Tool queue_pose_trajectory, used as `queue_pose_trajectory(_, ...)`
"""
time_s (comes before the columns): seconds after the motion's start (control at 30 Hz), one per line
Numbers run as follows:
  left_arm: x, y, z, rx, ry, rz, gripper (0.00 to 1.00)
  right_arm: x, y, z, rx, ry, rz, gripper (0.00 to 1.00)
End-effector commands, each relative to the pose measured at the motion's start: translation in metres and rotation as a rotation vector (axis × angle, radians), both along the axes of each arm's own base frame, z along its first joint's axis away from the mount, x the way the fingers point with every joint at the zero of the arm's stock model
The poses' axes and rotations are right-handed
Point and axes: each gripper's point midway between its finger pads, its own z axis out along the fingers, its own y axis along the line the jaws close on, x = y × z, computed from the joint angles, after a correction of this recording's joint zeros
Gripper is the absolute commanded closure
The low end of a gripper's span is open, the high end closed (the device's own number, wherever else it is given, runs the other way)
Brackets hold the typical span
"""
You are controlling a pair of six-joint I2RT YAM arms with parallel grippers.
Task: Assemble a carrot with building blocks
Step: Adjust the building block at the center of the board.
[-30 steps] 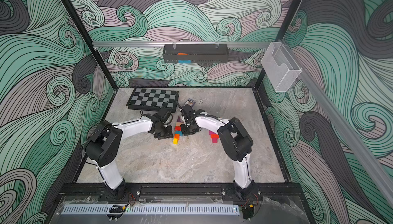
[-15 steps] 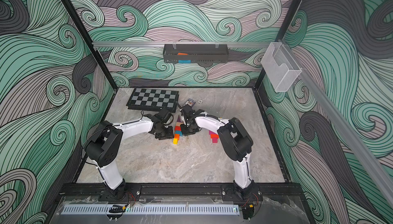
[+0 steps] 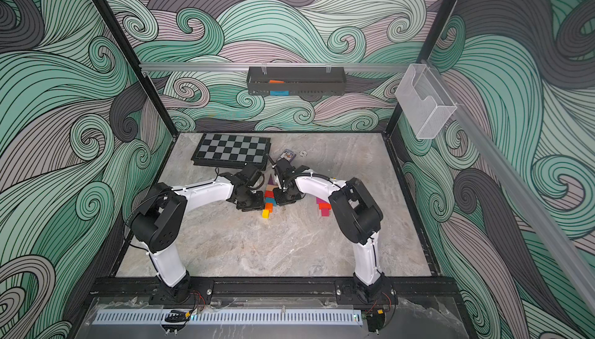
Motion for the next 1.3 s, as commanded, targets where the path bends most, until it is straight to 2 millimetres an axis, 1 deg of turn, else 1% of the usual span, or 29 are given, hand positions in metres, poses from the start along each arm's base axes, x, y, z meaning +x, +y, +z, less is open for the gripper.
queue_pose_trajectory(0.0,0.007,-0.007,0.005,-0.001,-0.017,-0.027,0.56,-0.003,0.000,-0.008,-0.008,0.017,0.000,0.74)
queue_pose_trajectory(0.13,0.008,-0.006,0.008,0.003,-0.028,-0.023,0.56,-0.002,0.000,-0.006,-0.007,0.012,0.000,0.74)
queue_pose_trajectory(0.3,0.008,0.006,0.020,0.026,-0.061,0.001,0.55,-0.002,-0.002,0.000,-0.008,-0.005,-0.002,0.73)
queue_pose_trajectory(0.5,-0.003,0.015,0.016,0.035,-0.037,0.020,0.54,-0.005,-0.007,0.007,-0.007,-0.019,-0.011,0.71)
queue_pose_trajectory(0.6,-0.007,0.016,0.013,0.032,-0.030,0.025,0.54,-0.007,-0.009,0.011,-0.003,-0.025,-0.013,0.65)
queue_pose_trajectory(0.67,-0.009,0.017,0.011,0.036,-0.025,0.026,0.54,-0.009,-0.010,0.015,0.000,-0.029,-0.014,0.54)
queue_pose_trajectory(0.77,-0.012,0.017,0.008,0.039,-0.019,0.025,0.54,-0.011,-0.014,0.020,0.000,-0.036,-0.018,0.42)
queue_pose_trajectory(0.9,-0.015,0.012,0.006,0.032,-0.015,0.013,0.54,-0.013,-0.016,0.030,0.006,-0.055,-0.017,0.31)
queue_pose_trajectory(1.0,-0.015,0.008,0.004,0.033,-0.015,0.004,0.54,-0.013,-0.018,0.036,0.009,-0.069,-0.019,0.28)
queue_pose_trajectory(1.27,-0.015,0.005,0.005,0.031,-0.019,-0.005,0.54,-0.014,-0.018,0.036,0.009,-0.067,-0.021,0.28)
